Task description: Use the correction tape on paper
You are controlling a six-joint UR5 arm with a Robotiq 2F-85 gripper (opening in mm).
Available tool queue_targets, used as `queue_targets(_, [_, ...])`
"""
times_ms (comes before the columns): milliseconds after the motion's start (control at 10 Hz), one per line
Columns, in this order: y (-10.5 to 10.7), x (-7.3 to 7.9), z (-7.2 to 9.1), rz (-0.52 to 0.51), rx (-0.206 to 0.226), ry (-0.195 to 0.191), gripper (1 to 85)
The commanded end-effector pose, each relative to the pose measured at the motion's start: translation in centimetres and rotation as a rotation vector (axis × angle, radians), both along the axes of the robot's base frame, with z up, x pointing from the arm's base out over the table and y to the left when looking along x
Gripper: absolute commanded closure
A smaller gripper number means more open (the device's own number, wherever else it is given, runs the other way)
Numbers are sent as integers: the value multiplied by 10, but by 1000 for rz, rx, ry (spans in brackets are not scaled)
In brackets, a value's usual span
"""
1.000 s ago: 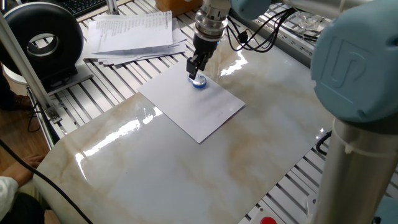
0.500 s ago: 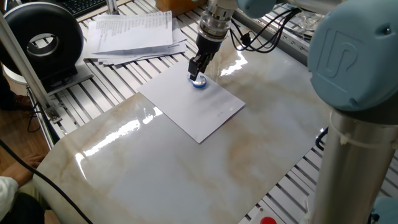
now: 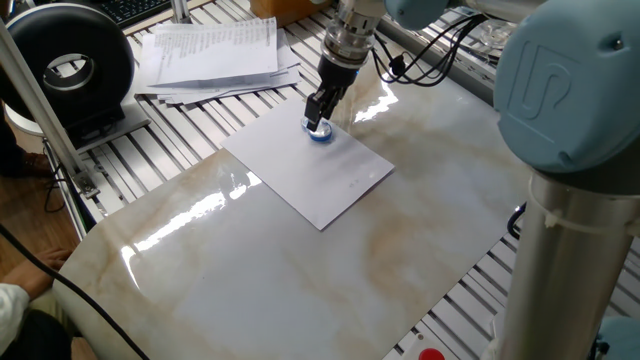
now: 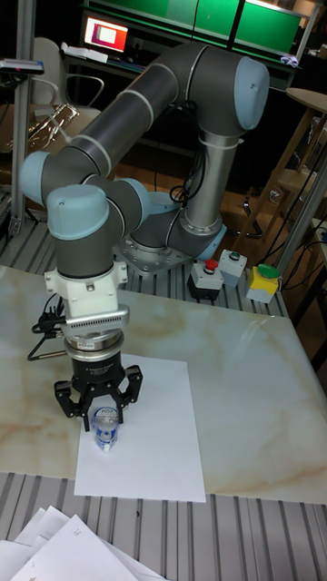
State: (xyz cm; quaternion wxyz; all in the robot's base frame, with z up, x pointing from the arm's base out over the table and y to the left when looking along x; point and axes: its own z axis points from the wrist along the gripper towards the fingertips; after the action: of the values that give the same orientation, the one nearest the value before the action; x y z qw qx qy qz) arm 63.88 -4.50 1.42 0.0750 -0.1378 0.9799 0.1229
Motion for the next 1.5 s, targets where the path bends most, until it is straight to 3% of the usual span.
queue_targets(0, [1, 1, 0, -11, 22, -2, 330])
queue_targets(1400, [4, 7, -9, -11, 22, -24, 337])
